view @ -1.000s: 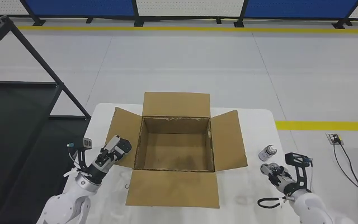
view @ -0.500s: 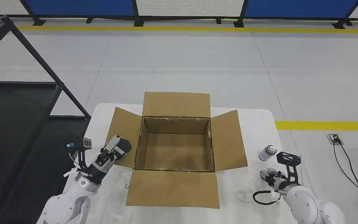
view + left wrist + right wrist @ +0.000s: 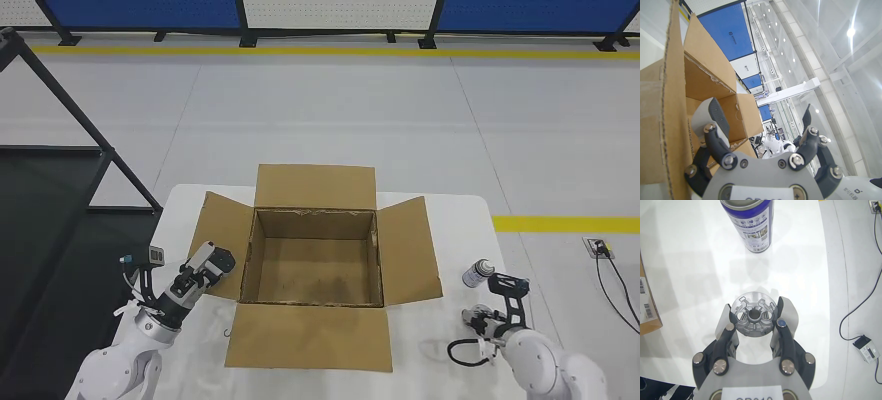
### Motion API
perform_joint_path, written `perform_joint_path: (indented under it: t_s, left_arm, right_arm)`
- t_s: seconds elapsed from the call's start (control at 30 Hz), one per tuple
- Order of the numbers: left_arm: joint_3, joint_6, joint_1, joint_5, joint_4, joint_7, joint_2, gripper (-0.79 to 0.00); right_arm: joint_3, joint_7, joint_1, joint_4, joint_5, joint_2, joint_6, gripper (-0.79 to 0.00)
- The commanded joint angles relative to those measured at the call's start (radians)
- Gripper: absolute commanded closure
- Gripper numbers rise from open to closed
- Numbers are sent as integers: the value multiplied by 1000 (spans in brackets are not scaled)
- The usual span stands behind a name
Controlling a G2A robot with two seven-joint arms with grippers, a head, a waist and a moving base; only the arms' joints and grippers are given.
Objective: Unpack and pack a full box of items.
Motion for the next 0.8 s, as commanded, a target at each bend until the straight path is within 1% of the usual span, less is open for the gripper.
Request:
perform_joint_path:
  t_s: [0.0, 0.03, 0.1, 0.13, 0.2, 0.23, 0.27, 0.37, 0.57, 0.6, 0.67, 0.77]
  left_arm:
    - [0, 0, 0, 0, 0, 0, 0, -785]
    - [0, 0, 0, 0, 0, 0, 0, -785]
    - [0, 0, 0, 0, 0, 0, 0, -785]
    - [0, 0, 0, 0, 0, 0, 0, -785]
    - [0, 0, 0, 0, 0, 0, 0, -785]
    - [0, 0, 0, 0, 0, 0, 0, -785]
    - [0, 0, 0, 0, 0, 0, 0, -785]
    - [0, 0, 0, 0, 0, 0, 0, -785]
    - [0, 0, 0, 0, 0, 0, 0, -785]
    - [0, 0, 0, 0, 0, 0, 0, -785]
    - [0, 0, 0, 0, 0, 0, 0, -785]
    - [0, 0, 0, 0, 0, 0, 0, -785]
  right_arm:
    - [-3, 2, 2, 3, 0, 1, 3, -271]
    - [-5, 5, 4, 3, -1, 2, 2, -323]
    - [-7, 4, 7, 5, -2, 3, 5, -385]
    - [-9, 4, 8, 6, -3, 4, 8, -489]
    - [-14, 6, 10, 7, -4, 5, 11, -653]
    - [-16, 7, 11, 7, -5, 5, 12, -714]
    - [-17, 7, 11, 6, -5, 6, 13, -751]
    - [-20, 8, 11, 2, -3, 7, 16, -785]
    - [-20, -11, 2, -27, -2, 10, 31, -785]
    - [-15, -28, -3, -43, -2, 10, 37, -785]
    - [-2, -101, -21, -89, 13, 9, 64, -785]
    - [20, -208, -72, -171, 91, 5, 50, -785]
